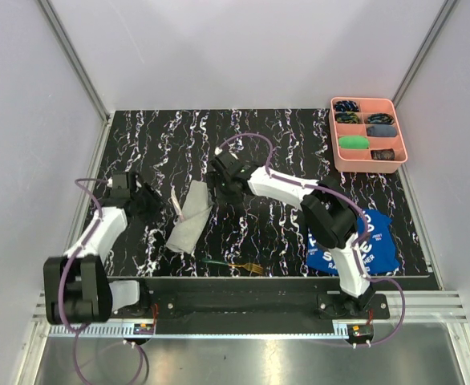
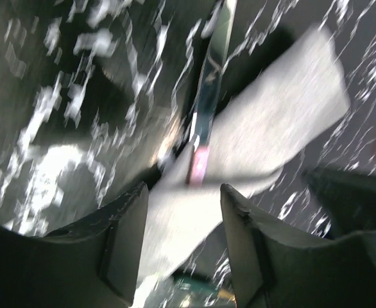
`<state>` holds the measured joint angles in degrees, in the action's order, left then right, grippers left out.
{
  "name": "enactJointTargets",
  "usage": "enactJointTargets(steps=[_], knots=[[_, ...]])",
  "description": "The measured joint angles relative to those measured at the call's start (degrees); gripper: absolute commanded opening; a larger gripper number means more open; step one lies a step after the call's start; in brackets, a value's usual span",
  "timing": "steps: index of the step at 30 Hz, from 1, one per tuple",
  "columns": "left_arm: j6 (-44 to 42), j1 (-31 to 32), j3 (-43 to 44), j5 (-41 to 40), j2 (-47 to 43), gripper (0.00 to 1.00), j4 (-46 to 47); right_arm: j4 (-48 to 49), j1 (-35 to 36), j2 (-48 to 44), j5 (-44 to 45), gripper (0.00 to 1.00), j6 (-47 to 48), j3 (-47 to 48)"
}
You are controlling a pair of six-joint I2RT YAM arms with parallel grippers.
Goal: Fold the napkin into a case and place the utensils inside
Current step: Move the knife to the folded napkin.
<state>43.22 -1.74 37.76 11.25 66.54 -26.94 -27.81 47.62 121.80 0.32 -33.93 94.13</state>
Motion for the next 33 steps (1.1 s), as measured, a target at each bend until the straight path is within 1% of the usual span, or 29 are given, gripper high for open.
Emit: enactJointTargets(steps=[1, 2, 5, 8, 13, 16, 18, 19, 21, 22, 25, 29, 30, 33], knots=[[-0.33, -0.55, 0.81, 0.76, 2.34, 0.58, 1.73, -0.24, 0.0, -0.02, -0.55, 0.73, 0.46, 0.0], [-0.61, -1.09, 1.51, 1.62, 4.57, 0.59, 3.13, -0.42, 0.02, -0.04, -1.2, 0.74, 0.85, 0.0], [-1.31, -1.84, 3.85, 3.65, 11.39, 0.57, 6.36, -1.03, 0.0, -0.04, -2.29, 0.75, 2.36, 0.0], [-1.81, -1.6, 7.56, 3.63, 16.63, 0.56, 6.45, -1.2, -0.11, -0.04, -2.99, 0.75, 3.8, -0.07], [-3.17, 0.87, 13.55, -1.68, 20.35, 0.5, 5.57, -1.46, -1.55, -0.42, -3.02, 0.75, 4.96, -1.4], [-4.2, 3.39, 17.81, -6.49, 22.84, 0.49, 3.76, -1.64, -2.95, -0.48, -2.97, 0.75, 5.11, -2.25], [-4.81, 4.87, 19.69, -9.35, 24.63, 0.48, 3.08, -1.77, -3.76, -0.52, -2.97, 0.73, 5.18, -2.73], [-5.2, 5.55, 20.17, -10.67, 25.4, 0.47, 2.62, -1.81, -4.07, -0.52, -2.99, 0.7, 5.16, -2.89], [-5.77, 6.64, 20.55, -12.66, 26.91, 0.47, 1.9, -1.81, -4.42, -0.52, -3.04, 0.67, 5.11, -3.04], [-5.99, 7.02, 20.74, -13.4, 27.54, 0.46, 1.46, -1.81, -4.46, -0.55, -3.13, 0.64, 5.05, -3.06], [-6.78, 8.24, 22.21, -15.56, 30.99, 0.43, -0.37, -1.49, -4.5, -0.52, -4.44, 0.59, 4.72, -3.06], [-7.63, 9.51, 24.09, -17.49, 33.92, 0.39, -1.57, -0.44, -4.55, -0.52, -6.29, 0.58, 4.07, -3.04], [-7.8, 9.77, 24.55, -17.9, 34.36, 0.35, -1.81, -0.28, -4.55, -0.52, -6.64, 0.57, 3.89, -3.04], [-8.28, 10.51, 26.05, -18.69, 35.6, 0.33, -2.23, -0.02, -4.57, -0.42, -7.48, 0.57, 3.45, -2.89]])
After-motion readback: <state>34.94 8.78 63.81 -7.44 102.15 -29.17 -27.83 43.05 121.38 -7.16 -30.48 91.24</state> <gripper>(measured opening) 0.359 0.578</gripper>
